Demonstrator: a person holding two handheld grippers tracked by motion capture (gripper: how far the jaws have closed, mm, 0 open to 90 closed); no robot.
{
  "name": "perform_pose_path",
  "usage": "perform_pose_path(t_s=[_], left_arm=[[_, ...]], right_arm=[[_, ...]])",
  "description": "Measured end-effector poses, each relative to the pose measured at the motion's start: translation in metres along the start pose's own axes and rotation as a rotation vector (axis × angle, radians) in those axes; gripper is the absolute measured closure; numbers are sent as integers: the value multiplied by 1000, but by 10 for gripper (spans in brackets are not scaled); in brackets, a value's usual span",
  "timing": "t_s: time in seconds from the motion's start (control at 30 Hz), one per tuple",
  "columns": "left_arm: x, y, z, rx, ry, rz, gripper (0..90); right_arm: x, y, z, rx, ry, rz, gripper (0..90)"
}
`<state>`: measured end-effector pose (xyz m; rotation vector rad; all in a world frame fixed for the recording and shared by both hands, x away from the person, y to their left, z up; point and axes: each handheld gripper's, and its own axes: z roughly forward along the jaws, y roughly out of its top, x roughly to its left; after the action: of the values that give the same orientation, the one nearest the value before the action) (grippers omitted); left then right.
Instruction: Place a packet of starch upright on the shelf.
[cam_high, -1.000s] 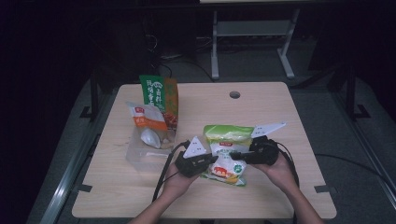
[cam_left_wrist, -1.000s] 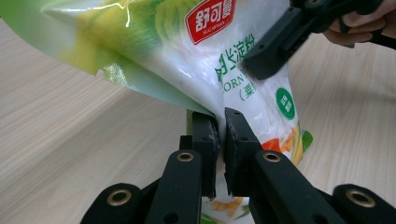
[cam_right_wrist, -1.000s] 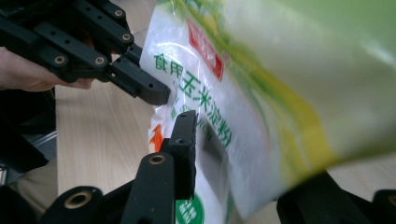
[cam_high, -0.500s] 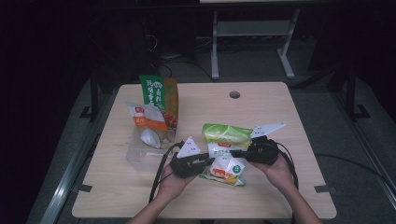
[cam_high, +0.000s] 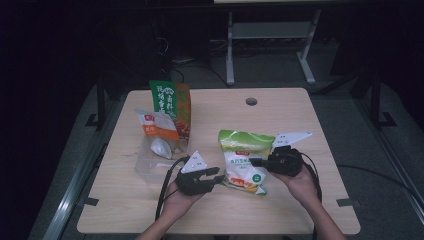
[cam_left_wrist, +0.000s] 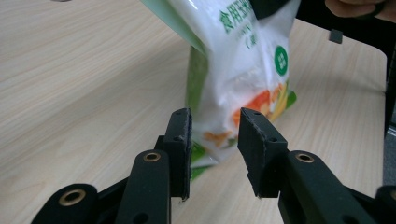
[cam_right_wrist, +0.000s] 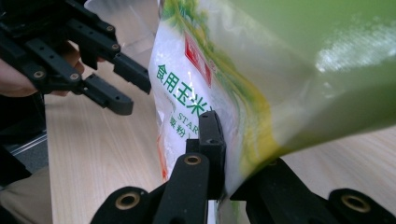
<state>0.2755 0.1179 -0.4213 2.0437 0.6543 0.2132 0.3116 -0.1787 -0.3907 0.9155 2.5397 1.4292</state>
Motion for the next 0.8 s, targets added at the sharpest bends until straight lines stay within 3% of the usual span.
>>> perform_pose_path(t_s=[0.13,0.8], left_arm=[[-3,-2,-2,3,0,18,630],[-17,-15,-14,11,-35,21,580]], right_arm=[[0,4,-2,2,-6,-2,878],[0,17,-5,2,-23,-9,882]])
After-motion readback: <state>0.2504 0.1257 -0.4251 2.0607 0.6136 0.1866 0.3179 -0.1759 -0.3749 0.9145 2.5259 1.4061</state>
